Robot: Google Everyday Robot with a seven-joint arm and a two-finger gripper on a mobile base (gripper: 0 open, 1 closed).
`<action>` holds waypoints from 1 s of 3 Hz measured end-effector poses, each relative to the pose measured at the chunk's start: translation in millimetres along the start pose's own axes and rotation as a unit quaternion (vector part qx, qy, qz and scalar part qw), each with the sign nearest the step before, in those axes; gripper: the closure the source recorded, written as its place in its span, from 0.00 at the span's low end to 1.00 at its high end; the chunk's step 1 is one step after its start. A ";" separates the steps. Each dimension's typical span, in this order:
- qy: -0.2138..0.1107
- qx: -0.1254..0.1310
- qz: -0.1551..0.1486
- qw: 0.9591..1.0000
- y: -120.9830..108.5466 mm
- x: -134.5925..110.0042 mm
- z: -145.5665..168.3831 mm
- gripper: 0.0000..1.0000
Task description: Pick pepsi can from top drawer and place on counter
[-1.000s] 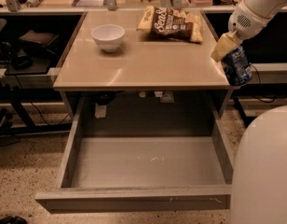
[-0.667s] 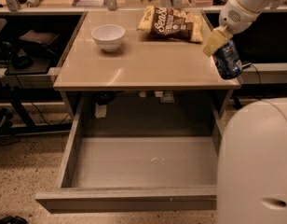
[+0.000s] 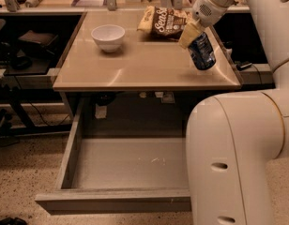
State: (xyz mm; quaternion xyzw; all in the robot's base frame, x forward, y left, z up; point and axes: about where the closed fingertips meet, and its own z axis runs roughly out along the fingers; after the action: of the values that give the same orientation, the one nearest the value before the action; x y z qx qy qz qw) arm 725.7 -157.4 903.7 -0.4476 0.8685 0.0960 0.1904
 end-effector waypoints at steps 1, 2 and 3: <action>-0.006 0.003 -0.001 1.000 -2.9 -5.2 5.8 1.00; -0.009 0.006 -0.001 1.000 -5.3 -8.1 9.5 0.81; -0.010 0.006 -0.001 1.000 -5.3 -8.1 9.6 0.58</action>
Offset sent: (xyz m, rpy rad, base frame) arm 0.0056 0.0035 -0.0026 0.0046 -0.0103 -0.0011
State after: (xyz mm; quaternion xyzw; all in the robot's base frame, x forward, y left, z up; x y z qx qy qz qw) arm 736.7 -151.2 898.4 -0.4461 0.8668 0.0950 0.2014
